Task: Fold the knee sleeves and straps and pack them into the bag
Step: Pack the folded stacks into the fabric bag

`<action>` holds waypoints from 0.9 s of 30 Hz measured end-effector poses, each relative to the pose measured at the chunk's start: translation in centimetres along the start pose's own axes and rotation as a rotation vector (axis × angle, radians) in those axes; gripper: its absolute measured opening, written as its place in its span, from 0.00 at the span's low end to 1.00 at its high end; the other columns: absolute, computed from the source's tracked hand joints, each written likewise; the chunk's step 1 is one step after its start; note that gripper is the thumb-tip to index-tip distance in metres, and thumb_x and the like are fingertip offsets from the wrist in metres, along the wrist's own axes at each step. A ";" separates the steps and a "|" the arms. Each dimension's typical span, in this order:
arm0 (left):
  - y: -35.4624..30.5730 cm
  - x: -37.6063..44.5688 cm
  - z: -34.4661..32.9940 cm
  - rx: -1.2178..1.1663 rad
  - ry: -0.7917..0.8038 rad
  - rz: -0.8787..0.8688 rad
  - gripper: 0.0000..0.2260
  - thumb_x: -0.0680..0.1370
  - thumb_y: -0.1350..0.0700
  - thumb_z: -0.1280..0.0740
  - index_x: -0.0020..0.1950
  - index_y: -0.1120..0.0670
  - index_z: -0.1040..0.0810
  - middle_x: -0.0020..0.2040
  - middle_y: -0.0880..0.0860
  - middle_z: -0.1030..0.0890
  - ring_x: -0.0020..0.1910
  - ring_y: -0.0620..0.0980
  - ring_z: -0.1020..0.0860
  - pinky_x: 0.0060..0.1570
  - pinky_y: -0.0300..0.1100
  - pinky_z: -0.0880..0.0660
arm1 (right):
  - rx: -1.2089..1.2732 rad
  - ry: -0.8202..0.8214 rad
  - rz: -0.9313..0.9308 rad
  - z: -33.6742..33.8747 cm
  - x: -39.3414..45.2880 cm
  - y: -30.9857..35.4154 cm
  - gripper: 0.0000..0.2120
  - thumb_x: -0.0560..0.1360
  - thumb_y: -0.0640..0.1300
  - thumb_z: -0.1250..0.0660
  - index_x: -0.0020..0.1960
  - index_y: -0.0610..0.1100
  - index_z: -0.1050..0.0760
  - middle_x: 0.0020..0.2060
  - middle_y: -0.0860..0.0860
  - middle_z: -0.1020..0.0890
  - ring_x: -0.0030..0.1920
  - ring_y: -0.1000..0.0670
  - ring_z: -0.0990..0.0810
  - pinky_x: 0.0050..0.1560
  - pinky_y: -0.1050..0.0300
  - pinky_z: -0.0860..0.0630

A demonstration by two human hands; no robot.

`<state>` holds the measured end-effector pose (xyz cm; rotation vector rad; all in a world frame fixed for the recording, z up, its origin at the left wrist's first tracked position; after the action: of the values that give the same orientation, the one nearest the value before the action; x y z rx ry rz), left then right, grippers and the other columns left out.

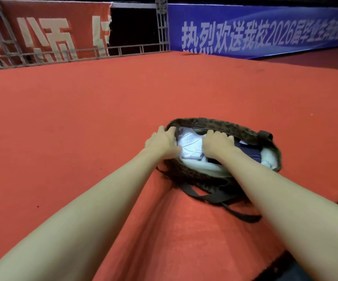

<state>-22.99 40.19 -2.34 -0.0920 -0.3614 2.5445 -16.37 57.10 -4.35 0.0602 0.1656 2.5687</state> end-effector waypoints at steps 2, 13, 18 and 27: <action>0.7 -1.0 1.5 -0.025 -0.024 -0.040 0.26 0.75 0.44 0.42 0.71 0.49 0.28 0.61 0.57 0.25 0.64 0.63 0.25 0.62 0.57 0.25 | 0.026 -0.045 0.032 1.2 -1.6 -0.1 0.17 0.83 0.41 0.43 0.69 0.35 0.33 0.69 0.35 0.28 0.69 0.35 0.29 0.66 0.43 0.31; 9.0 -13.9 7.2 0.086 -0.040 -0.063 0.17 0.79 0.50 0.34 0.66 0.54 0.18 0.64 0.57 0.19 0.67 0.57 0.22 0.65 0.45 0.26 | 0.227 -0.276 0.340 5.2 -10.7 7.7 0.12 0.75 0.42 0.38 0.49 0.44 0.16 0.48 0.40 0.15 0.51 0.36 0.18 0.45 0.48 0.25; 15.5 -20.6 9.7 0.117 0.025 0.056 0.18 0.80 0.48 0.34 0.66 0.54 0.17 0.67 0.56 0.18 0.68 0.55 0.22 0.68 0.46 0.26 | 0.275 -0.132 0.544 3.9 -15.1 15.7 0.13 0.77 0.42 0.37 0.54 0.46 0.14 0.50 0.43 0.13 0.55 0.41 0.17 0.56 0.51 0.24; 29.2 -32.7 12.8 0.173 0.148 0.296 0.18 0.84 0.49 0.37 0.73 0.51 0.23 0.72 0.53 0.22 0.71 0.54 0.25 0.67 0.41 0.30 | 0.394 0.257 0.761 -3.8 -24.8 30.8 0.14 0.81 0.42 0.38 0.61 0.44 0.17 0.60 0.46 0.15 0.63 0.45 0.19 0.61 0.57 0.28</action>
<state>-12.63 -4.12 1.56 -0.2860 -0.0723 2.8267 -12.16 17.63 -4.27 -0.0775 0.8959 3.2440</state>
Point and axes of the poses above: each hand's wrist, its own x-axis towards the middle knuckle, its own z-axis out of the back of the hand, y = z × x, the point moved 2 cm from there along x, towards the middle knuckle
